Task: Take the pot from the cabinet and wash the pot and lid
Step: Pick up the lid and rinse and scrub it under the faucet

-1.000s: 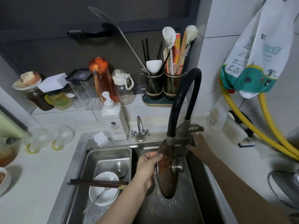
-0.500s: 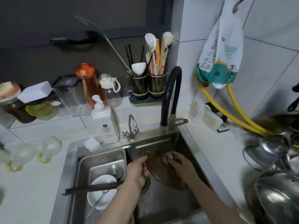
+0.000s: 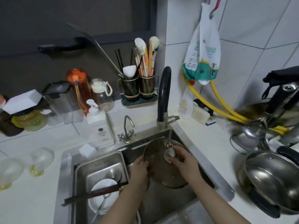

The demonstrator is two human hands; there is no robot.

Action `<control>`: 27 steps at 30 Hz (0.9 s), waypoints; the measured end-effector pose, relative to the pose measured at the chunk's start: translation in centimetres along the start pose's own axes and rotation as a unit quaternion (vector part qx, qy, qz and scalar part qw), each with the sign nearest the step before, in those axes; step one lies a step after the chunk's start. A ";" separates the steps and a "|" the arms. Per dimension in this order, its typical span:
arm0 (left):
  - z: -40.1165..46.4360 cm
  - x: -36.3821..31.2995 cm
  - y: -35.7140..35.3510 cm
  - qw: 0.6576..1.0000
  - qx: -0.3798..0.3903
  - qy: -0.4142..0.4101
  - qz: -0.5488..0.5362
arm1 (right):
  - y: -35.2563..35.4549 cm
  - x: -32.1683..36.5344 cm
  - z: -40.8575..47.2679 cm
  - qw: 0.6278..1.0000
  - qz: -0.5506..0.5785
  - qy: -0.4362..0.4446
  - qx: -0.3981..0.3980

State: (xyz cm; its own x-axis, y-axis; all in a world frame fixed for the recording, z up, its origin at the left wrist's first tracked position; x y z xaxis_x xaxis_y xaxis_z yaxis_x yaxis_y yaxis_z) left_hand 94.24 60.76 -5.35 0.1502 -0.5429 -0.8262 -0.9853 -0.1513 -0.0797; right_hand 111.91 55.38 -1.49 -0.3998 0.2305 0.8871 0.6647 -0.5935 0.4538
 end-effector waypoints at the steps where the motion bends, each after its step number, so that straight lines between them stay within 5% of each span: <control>1: 0.1 0.1 -0.6 1.000 0.007 -0.015 0.025 | 0.8 -0.2 -0.1 1.000 -0.002 0.001 -0.017; 18: -9.1 2.5 -21.6 0.935 0.243 -0.149 0.209 | 22.1 -6.2 0.4 0.960 -0.027 -0.044 -0.276; 27: -12.9 8.4 -30.2 0.877 0.309 -0.196 0.311 | 30.2 -13.7 0.2 0.944 -0.071 -0.113 -0.300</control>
State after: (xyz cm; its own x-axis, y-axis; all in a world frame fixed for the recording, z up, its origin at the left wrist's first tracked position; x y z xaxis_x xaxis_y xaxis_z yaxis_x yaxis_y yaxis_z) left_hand 126.29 50.11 -2.67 -0.3524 -0.0169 -0.9357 -0.7408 0.6160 0.2679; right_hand 137.58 34.49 0.11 -0.2679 0.4597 0.8467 0.1098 -0.8585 0.5009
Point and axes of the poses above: each hand's wrist, its own z-axis towards the middle knuckle, its own y-axis out of the back of the hand, x = y × z, the point moved 7 cm from there along z, towards the middle knuckle, and after that the axes turned 15 degrees about -x, right-handed, at the moved point
